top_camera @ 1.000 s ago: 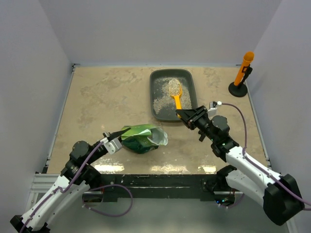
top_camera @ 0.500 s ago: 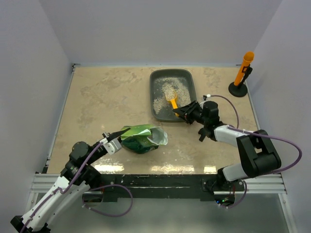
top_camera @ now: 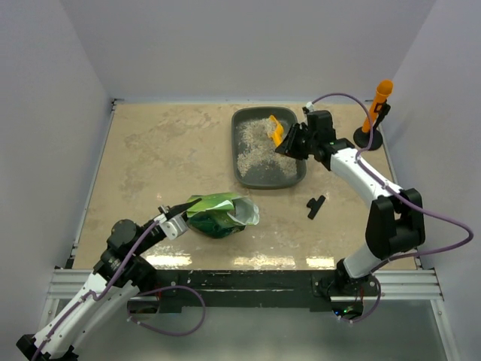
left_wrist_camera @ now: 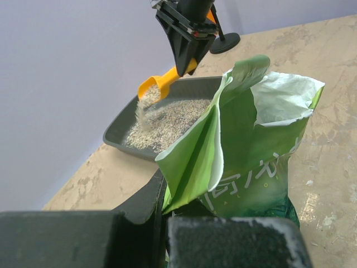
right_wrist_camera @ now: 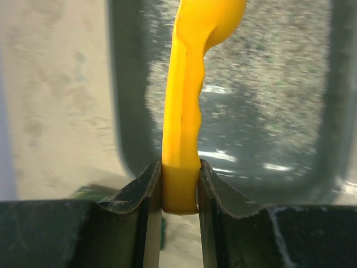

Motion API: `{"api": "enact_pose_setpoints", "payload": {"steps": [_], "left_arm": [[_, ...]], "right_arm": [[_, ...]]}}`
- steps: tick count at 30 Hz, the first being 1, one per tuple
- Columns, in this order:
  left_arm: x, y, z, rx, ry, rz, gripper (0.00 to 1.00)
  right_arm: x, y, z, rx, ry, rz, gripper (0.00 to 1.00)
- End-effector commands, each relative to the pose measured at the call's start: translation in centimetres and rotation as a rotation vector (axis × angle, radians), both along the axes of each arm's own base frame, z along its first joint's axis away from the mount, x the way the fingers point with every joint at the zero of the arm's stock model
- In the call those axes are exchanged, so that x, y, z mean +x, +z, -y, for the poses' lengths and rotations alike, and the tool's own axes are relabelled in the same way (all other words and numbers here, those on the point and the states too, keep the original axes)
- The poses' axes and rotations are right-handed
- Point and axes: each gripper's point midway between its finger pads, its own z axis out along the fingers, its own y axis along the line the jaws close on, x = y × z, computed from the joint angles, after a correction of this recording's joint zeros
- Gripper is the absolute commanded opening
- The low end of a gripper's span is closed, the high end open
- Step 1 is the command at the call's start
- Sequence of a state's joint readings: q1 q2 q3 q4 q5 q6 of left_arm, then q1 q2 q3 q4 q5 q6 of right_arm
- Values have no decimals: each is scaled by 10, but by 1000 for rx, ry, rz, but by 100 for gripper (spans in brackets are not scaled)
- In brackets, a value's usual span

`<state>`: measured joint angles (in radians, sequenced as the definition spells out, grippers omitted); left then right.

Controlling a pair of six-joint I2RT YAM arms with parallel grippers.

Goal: Fill the litter box with clean litter

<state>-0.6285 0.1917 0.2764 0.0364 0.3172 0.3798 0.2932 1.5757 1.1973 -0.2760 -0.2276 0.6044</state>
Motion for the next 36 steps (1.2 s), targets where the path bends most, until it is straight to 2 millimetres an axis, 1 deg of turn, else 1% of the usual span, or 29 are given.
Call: {"api": "enact_pose_setpoints", "payload": {"steps": [1, 3, 6, 7, 9, 10, 11, 12, 13, 14, 15, 17, 18, 19, 20, 22, 23, 25, 27, 29, 30, 32, 33, 34, 36], "left_arm": [[-5, 23, 2, -48, -25, 54, 0], [-5, 23, 2, -48, -22, 51, 0], [-4, 23, 2, -46, -21, 45, 0], [-4, 23, 1, -45, -20, 43, 0], [-3, 22, 2, -41, -20, 38, 0], [-3, 22, 2, -41, -21, 36, 0], [-3, 21, 3, -39, -21, 32, 0], [-2, 21, 3, -35, -19, 32, 0], [-2, 21, 2, -35, -18, 33, 0], [-2, 21, 2, -35, -15, 30, 0], [-1, 21, 1, -34, -10, 30, 0], [-1, 21, 1, -35, -7, 33, 0], [-1, 21, 1, -33, -5, 36, 0], [-1, 22, 1, -34, -5, 37, 0], [0, 21, 0, -32, -3, 36, 0], [0, 22, 0, -33, -2, 37, 0], [-1, 22, 0, -35, -2, 39, 0], [0, 22, 0, -33, -1, 39, 0], [-1, 22, 0, -33, -1, 42, 0], [-1, 23, -1, -36, 0, 45, 0], [-1, 23, -1, -37, 0, 46, 0], [-2, 24, -1, -39, 2, 49, 0], [-2, 25, -2, -41, 2, 50, 0], [-2, 25, -2, -41, 5, 48, 0], [-2, 27, -4, -45, 9, 56, 0]], "right_arm": [[-12, -27, 43, -304, 20, -66, 0], [-13, -30, 46, -341, 20, -72, 0], [-15, -30, 40, -444, 30, -44, 0], [-15, -25, 36, -472, 38, -35, 0], [-19, -22, 23, -556, 59, -11, 0], [-19, -14, 20, -581, 60, 4, 0], [-24, -11, 7, -610, 85, 22, 0], [-24, -10, 9, -669, 69, 28, 0], [-26, -4, 10, -715, 62, 25, 0], [-33, -1, 2, -754, 79, 35, 0], [-32, 3, 7, -812, 50, 47, 0], [-39, 2, 8, -896, 51, 37, 0], [-40, 2, 12, -938, 22, 36, 0], [-41, 4, 25, -1023, -22, 31, 0], [-44, 5, 25, -1059, -33, 37, 0], [-47, 6, 34, -1116, -61, 30, 0], [-49, 4, 35, -1134, -66, 21, 0], [-50, 5, 32, -1120, -69, 32, 0], [-51, 12, 29, -1079, -78, 44, 0], [-49, 16, 18, -1002, -58, 72, 0], [-48, 25, 19, -986, -66, 98, 0], [-52, 33, 18, -964, -67, 84, 0], [-54, 43, 18, -947, -82, 89, 0], [-57, 58, 21, -930, -98, 104, 0], [-61, 76, 23, -880, -110, 138, 0]]}}
